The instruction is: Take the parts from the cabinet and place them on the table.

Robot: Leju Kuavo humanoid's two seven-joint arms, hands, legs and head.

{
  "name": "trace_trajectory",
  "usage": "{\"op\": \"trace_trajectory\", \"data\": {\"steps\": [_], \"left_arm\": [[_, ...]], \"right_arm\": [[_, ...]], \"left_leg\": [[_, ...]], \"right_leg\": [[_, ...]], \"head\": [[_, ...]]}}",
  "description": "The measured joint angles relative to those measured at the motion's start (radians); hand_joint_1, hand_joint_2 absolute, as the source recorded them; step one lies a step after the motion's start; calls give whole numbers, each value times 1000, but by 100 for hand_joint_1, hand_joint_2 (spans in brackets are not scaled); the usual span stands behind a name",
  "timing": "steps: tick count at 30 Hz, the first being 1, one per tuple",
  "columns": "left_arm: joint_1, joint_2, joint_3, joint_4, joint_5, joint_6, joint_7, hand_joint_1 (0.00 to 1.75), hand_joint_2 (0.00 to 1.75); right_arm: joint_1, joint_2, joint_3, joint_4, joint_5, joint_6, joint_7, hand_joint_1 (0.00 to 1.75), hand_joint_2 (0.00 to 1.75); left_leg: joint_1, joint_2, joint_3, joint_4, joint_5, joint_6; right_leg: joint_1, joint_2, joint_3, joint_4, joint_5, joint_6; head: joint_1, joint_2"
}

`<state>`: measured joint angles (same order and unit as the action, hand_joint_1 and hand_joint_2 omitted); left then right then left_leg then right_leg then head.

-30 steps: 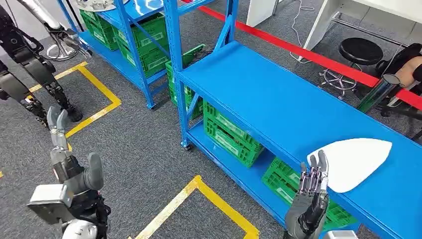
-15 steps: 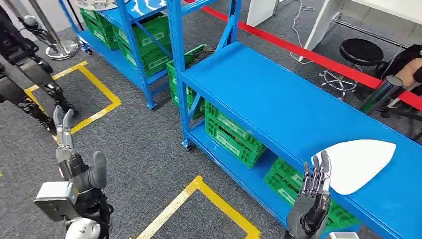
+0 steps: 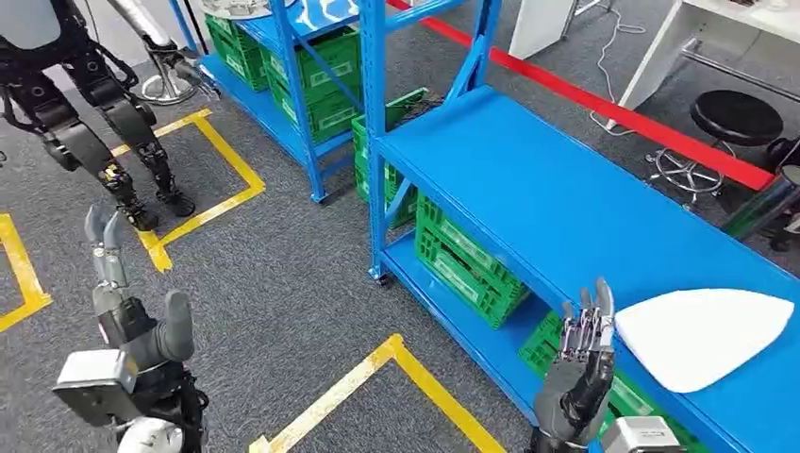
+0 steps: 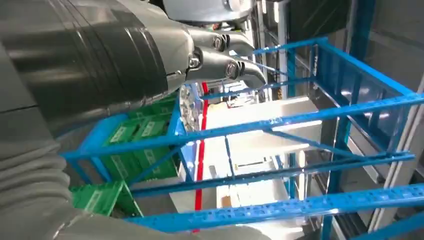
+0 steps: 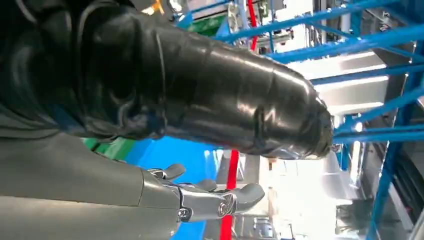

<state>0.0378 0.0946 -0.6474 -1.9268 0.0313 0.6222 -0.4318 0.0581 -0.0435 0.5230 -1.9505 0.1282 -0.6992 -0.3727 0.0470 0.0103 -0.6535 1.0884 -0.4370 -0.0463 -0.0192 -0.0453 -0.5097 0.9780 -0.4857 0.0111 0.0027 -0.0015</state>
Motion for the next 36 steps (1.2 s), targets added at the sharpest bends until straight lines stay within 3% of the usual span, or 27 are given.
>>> {"op": "trace_trajectory", "data": {"steps": [1, 2, 3, 6, 7, 8, 10, 11, 13, 14, 17, 18, 19, 21, 22, 23, 24, 25, 27, 28, 29, 30, 32, 33, 34, 35, 36], "left_arm": [[-1, 0, 1, 0, 0, 0, 0, 0, 0], [-2, 0, 0, 2, 0, 0, 0, 0, 0], [-1, -2, 1, 2, 0, 0, 0, 0, 0], [0, 0, 3, 2, -1, 0, -1, 0, 0], [1, -1, 3, 2, -2, 0, -1, 0, 0], [0, -1, 3, 2, -2, -2, -1, 0, 0], [0, -1, 3, 2, -2, -2, -2, 0, 0], [0, 0, 3, 2, -2, -2, -2, 0, 0], [0, 0, 3, 2, -3, -3, -3, 0, 0], [0, 0, 3, 2, -6, -4, -7, 0, 0], [0, -1, 3, 2, -23, -4, -21, 0, 0], [1, -1, 3, 2, -28, -3, -24, 0, 0], [0, 0, 4, 2, -32, -2, -28, 0, 0], [2, -1, 4, 2, -35, -1, -31, 0, 0], [0, -1, 3, 0, -37, -1, -32, 0, 0], [2, -1, 5, -2, -37, -1, -33, 0, 0], [0, 0, 5, -2, -39, 0, -35, 0, 0], [-3, 0, 6, -3, -40, 0, -35, 0, 0], [3, 0, 6, -3, -40, 0, -34, 0, 0], [5, 0, 6, -3, -40, 0, -34, 0, 0], [5, 1, 6, -2, -40, 0, -34, 0, 0], [5, 1, 6, -2, -40, 0, -35, 0, 0], [5, 1, 6, -2, -42, 0, -35, 0, 0], [4, 1, 6, 1, -41, 1, -34, 0, 0], [5, 1, 7, -4, -44, 2, -35, 0, 0], [4, 0, 6, -5, -43, 2, -35, 0, 0], [7, 1, 7, -6, -45, 2, -36, 0, 0]], "right_arm": [[-2, 0, 0, 1, -2, 0, 0, 0, 0], [-5, 0, 0, 1, -5, 0, 2, 0, 0], [-5, 0, 0, 1, -5, 0, 2, 0, 0], [-5, 0, 0, 5, -8, 0, 3, 0, 0], [-6, -1, 0, 6, -9, 0, 3, 0, 0], [-7, -1, 0, 6, -9, 0, 3, 0, 0], [-7, -1, 0, 7, -9, 0, 3, 0, 0], [-7, -1, 0, 9, -9, 0, 3, 0, 0], [-7, -2, 0, 12, -10, 0, 3, 0, 0], [-6, -2, 0, 14, -11, 0, 4, 0, 0], [-8, -2, 0, 14, -11, 0, 5, 0, 0], [-11, -2, 0, 14, -11, 0, 5, 0, 0], [-14, -2, 0, 13, -11, 0, 6, 0, 0], [-16, -3, 0, 14, -11, 0, 7, 0, 0], [-16, -2, 0, 13, -11, 0, 7, 0, 0], [-15, -2, 0, 12, -11, 0, 7, 0, 0], [-16, -2, 1, 12, -11, 0, 6, 0, 0], [-18, -1, 2, 13, -11, 0, 7, 0, 0], [-16, -2, 3, 14, -11, 0, 7, 0, 0], [-14, -2, 3, 14, -12, 0, 7, 0, 0], [-14, -2, 3, 14, -13, 0, 7, 0, 0], [-14, -2, 3, 15, -14, 0, 7, 0, 0], [-14, -2, 4, 15, -17, 0, 7, 0, 0], [-17, -2, 3, 16, -19, 0, 7, 0, 0], [-17, -1, 4, 16, -20, 0, 7, 0, 0], [-16, -1, 4, 17, -20, 0, 6, 0, 0], [-17, -2, 5, 17, -20, 0, 5, 0, 0]], "left_leg": [[6, 14, 33, -63, -4, -15], [-1, -1, 49, -60, -19, -4], [-4, -3, 44, -52, -24, 13], [-10, -14, 41, -49, -27, 36], [-9, -17, 41, -51, -25, 44], [-10, -21, 41, -51, -25, 46], [-18, -26, 39, -51, -25, 52], [-24, -29, 39, -51, -26, 56], [-31, -37, 40, -51, -34, 64], [-36, -40, 43, -51, -36, 67], [-45, -48, 66, -51, -52, 73], [-41, -48, 57, -55, -55, 72], [-43, -51, 71, -55, -64, 64], [-36, -50, 75, -64, -64, 56], [-40, -49, 84, -70, -67, 52], [-41, -43, 85, -63, -63, 52], [-43, -33, 77, -37, -66, 49], [-41, -29, 40, 28, -83, 45], [-35, -24, -75, 185, -110, 35], [-31, -23, -123, 227, -101, 31], [-28, -22, -143, 221, -72, 27], [-24, -19, -143, 171, -12, 21], [-15, 0, -89, -19, 126, 5], [-29, 3, -84, 13, 81, 0], [-27, 2, -45, -40, 51, 7], [-30, 0, -50, -25, 39, 29], [-27, -7, -48, -33, 28, 37]], "right_leg": [[0, -3, -3, 18, -11, 12], [5, -3, -33, 34, -25, 25], [5, -2, -29, 33, -28, 27], [-4, -7, -22, 30, -29, 40], [-9, 6, -24, 44, -42, 45], [-8, 22, -44, 87, -73, 43], [-1, 32, -121, 242, -147, 37], [2, 33, -159, 312, -170, 32], [6, 35, -187, 351, -163, 22], [12, 37, -183, 330, -132, 12], [43, 45, -91, 103, 6, -31], [48, 44, -70, 77, -11, -47], [54, 40, -66, 49, -25, -43], [60, 41, -63, 44, -29, -41], [56, 43, -35, 25, -27, -45], [45, 41, -7, 1, -13, -41], [43, 39, 15, -11, -14, -41], [41, 36, 30, -15, -19, -45], [36, 35, 54, -16, -46, -41], [32, 34, 69, -16, -60, -37], [29, 34, 84, -16, -73, -33], [22, 35, 108, -16, -92, -25], [8, 35, 149, -17, -138, -7], [6, 34, 156, -30, -151, 3], [14, 32, 162, -29, -166, 14], [15, 32, 165, -45, -165, 16], [15, 28, 195, -53, -160, 20]], "head": [[-4, 0], [-19, 0], [-11, 0], [1, 0], [7, 0], [15, 0], [30, 0], [36, 0], [41, 0], [42, 0], [45, 0], [42, 0], [38, 0], [48, 0], [50, 0], [49, 0], [39, 0], [32, 0], [25, 0], [20, 0], [17, 0], [15, 0], [7, 0], [0, 0], [-13, 0], [-10, 0], [1, 0]]}}
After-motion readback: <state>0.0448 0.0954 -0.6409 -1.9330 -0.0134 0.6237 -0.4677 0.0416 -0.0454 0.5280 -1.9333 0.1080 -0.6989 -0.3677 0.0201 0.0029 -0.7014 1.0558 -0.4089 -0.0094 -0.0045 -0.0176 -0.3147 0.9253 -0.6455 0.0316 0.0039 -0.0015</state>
